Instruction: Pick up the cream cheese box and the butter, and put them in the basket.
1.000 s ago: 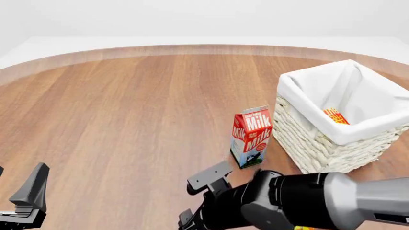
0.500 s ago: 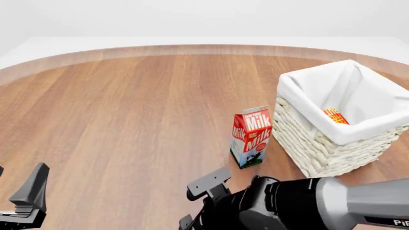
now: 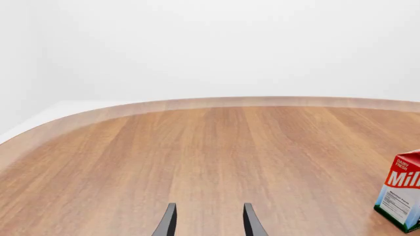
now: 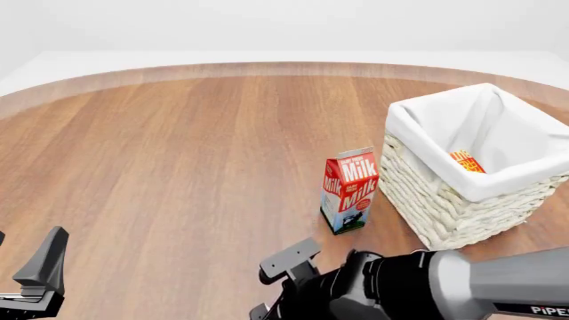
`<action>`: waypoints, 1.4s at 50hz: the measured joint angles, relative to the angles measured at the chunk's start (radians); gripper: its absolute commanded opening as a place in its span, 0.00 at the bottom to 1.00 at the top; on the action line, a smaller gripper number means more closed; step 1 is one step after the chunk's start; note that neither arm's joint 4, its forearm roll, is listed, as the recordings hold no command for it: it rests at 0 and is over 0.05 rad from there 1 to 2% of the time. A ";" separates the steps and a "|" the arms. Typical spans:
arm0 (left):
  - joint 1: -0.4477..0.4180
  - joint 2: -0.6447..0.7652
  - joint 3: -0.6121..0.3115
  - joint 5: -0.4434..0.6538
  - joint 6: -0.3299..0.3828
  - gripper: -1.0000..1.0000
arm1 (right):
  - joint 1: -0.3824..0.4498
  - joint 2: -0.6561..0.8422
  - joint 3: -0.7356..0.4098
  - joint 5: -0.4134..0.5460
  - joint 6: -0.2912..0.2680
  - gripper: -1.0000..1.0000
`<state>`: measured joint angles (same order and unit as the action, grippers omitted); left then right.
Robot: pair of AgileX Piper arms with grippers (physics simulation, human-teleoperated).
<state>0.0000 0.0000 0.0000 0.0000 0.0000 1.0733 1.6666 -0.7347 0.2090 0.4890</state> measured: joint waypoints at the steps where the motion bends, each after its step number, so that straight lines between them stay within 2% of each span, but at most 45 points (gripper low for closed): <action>1: 0.000 0.000 0.000 0.000 0.000 1.00 | 0.000 0.001 0.000 -0.001 0.000 1.00; 27: 0.000 0.000 0.000 0.000 0.000 1.00 | 0.004 0.031 0.014 -0.041 0.011 1.00; 28: 0.000 0.000 0.000 0.000 0.000 1.00 | 0.004 0.031 0.014 -0.042 0.010 0.00; 51: 0.000 0.000 0.000 0.000 0.000 1.00 | 0.000 0.007 0.000 -0.019 -0.003 0.00; 70: 0.000 0.000 0.000 0.000 0.000 1.00 | -0.009 -0.058 -0.086 0.105 -0.057 0.00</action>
<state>0.0000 0.0000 0.0000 0.0000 0.0000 1.0646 1.6089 -0.8204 0.3136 0.4322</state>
